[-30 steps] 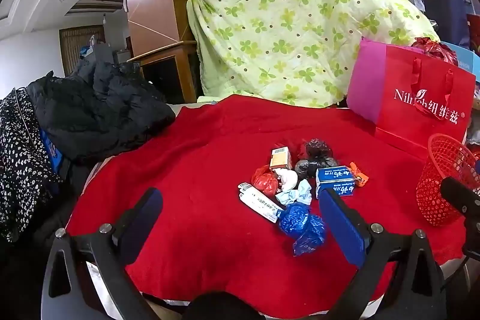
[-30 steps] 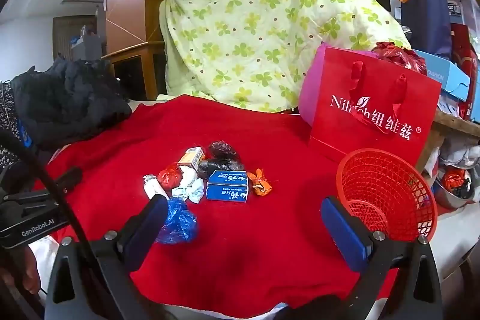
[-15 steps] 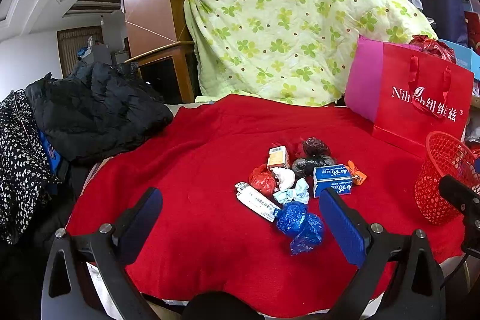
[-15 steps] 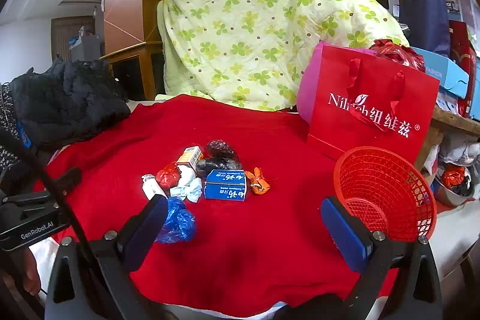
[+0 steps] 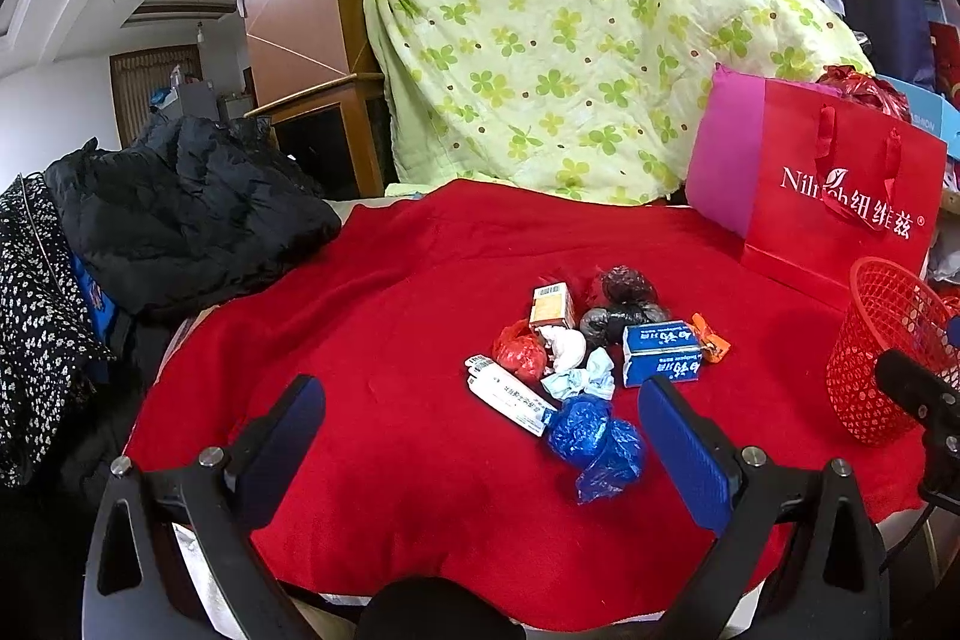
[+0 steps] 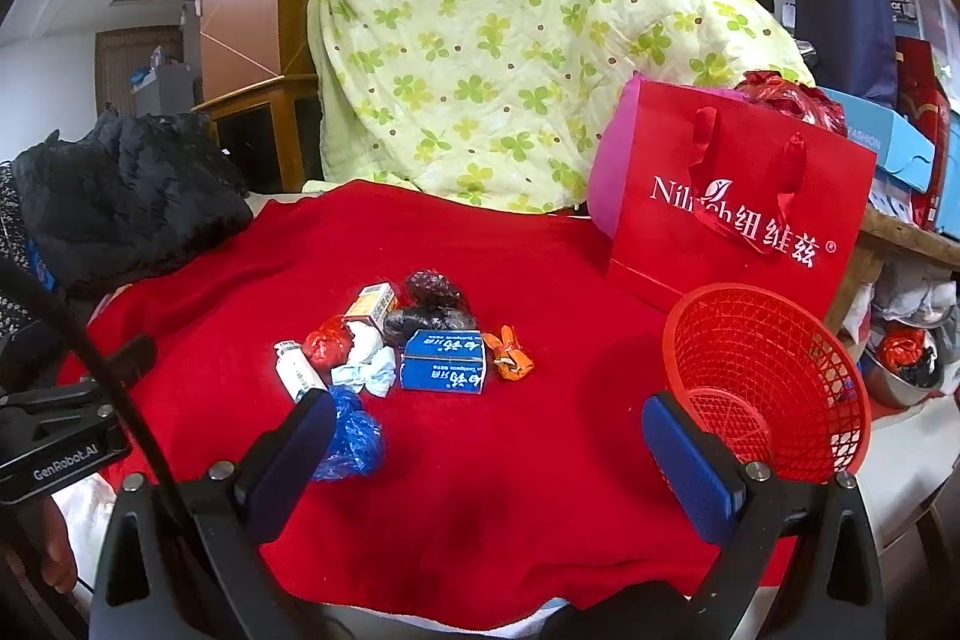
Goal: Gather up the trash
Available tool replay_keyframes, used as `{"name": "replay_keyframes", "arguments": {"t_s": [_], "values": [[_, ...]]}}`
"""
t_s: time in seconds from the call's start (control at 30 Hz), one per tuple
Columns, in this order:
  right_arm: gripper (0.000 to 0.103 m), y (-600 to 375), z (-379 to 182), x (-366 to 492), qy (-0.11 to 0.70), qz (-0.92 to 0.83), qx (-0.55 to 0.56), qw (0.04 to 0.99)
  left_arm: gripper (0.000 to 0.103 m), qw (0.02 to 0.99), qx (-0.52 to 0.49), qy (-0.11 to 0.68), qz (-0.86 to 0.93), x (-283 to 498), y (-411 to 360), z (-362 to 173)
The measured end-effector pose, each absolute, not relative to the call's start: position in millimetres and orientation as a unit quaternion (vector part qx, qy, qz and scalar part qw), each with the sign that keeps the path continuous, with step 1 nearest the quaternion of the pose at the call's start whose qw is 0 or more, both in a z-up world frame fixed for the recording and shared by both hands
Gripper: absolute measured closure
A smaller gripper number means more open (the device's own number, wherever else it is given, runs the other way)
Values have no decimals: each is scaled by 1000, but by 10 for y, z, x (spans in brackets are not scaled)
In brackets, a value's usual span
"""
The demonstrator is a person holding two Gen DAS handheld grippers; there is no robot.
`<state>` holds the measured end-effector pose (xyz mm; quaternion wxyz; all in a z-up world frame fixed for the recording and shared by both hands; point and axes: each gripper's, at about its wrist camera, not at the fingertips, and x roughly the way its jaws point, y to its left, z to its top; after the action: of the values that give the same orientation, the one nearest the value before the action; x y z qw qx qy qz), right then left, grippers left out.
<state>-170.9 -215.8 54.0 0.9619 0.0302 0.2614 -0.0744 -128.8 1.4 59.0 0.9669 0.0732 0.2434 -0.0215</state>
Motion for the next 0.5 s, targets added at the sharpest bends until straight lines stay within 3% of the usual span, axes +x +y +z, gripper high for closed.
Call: {"name": "replay_keyframes", "arguments": {"t_s": [0.5], "values": [[0, -2203, 537, -1731, 263, -81, 29, 961, 0, 966, 78, 246, -28, -1277, -66, 564]]}}
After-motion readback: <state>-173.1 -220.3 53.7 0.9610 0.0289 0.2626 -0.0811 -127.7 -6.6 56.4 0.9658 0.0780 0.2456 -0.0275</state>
